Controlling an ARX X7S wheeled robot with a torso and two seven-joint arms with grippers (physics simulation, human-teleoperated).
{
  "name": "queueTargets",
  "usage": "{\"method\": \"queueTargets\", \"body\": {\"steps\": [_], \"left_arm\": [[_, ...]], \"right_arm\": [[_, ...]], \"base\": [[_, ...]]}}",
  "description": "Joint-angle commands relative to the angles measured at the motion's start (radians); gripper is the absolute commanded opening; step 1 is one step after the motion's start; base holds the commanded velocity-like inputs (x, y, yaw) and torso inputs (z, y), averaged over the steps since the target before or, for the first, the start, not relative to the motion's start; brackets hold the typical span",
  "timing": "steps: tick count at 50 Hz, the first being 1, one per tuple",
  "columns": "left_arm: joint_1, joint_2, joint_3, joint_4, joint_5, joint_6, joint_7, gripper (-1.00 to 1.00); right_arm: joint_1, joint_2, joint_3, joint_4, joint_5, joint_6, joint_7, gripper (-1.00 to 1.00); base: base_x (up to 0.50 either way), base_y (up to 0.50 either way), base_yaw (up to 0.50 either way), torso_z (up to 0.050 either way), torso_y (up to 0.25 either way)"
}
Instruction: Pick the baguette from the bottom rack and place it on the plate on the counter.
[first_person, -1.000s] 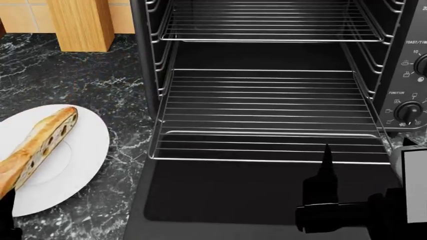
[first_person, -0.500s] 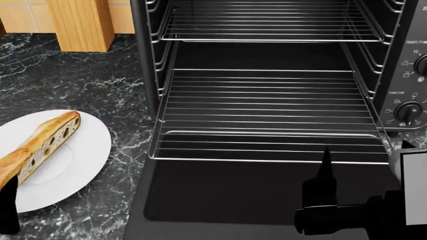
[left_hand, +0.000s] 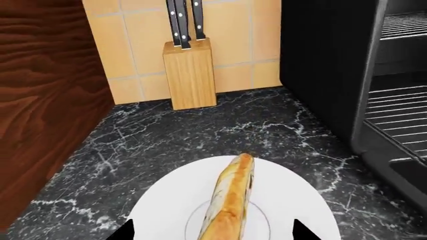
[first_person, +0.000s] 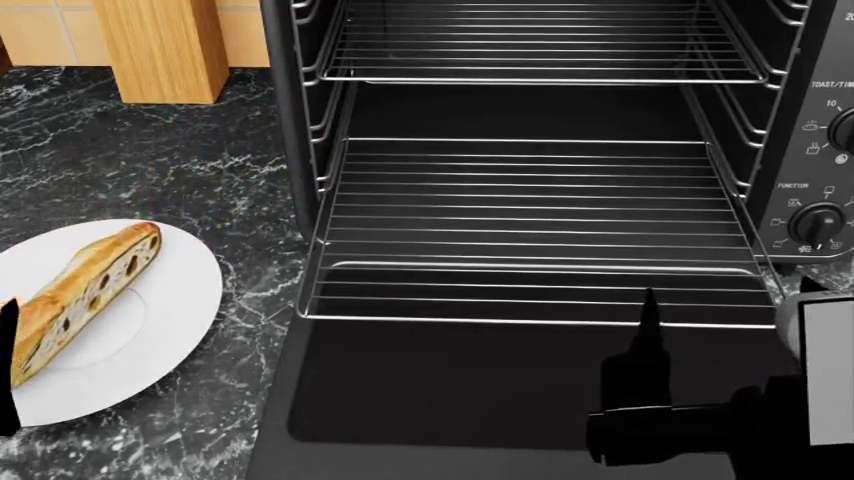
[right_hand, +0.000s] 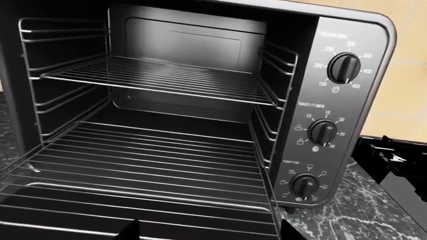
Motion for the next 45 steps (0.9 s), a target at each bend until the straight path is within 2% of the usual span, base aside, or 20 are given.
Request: {"method": "queueTargets", "body": {"steps": [1,13,19,28,36,45], "left_arm": [[-0.047,-0.022,-0.079,0.093,-0.113,-0.083,-0.066,1.00],[-0.152,-0.053,-0.119,0.192,-0.301,-0.187,-0.186,1.00],[-0.228,-0.067,-0.107,0.202,-0.375,-0.228,-0.246,1.00],[-0.364,-0.130,-0.114,0.202,-0.541,-0.275,-0.336,1.00],[-0.482,-0.134,-0.063,0.198,-0.622,-0.290,-0.402,1.00],[-0.562,-0.141,-0.028,0.177,-0.660,-0.294,-0.440,1.00]], "right_arm": [[0.010,-0.006,0.001,0.004,-0.015,-0.011,-0.005,1.00],[0.117,0.014,0.005,0.018,0.054,0.022,0.043,1.00],[0.225,0.035,0.004,0.045,0.122,0.054,0.087,1.00],[0.431,0.065,-0.032,0.105,0.230,0.104,0.154,1.00],[0.575,0.053,-0.099,0.163,0.209,0.117,0.133,1.00],[0.620,0.039,-0.122,0.182,0.163,0.095,0.106,1.00]], "base": [[0.00,0.00,0.00,0.000,0.000],[0.00,0.00,0.00,0.000,0.000],[0.00,0.00,0.00,0.000,0.000],[0.00,0.00,0.00,0.000,0.000],[0.00,0.00,0.00,0.000,0.000],[0.00,0.00,0.00,0.000,0.000]]}}
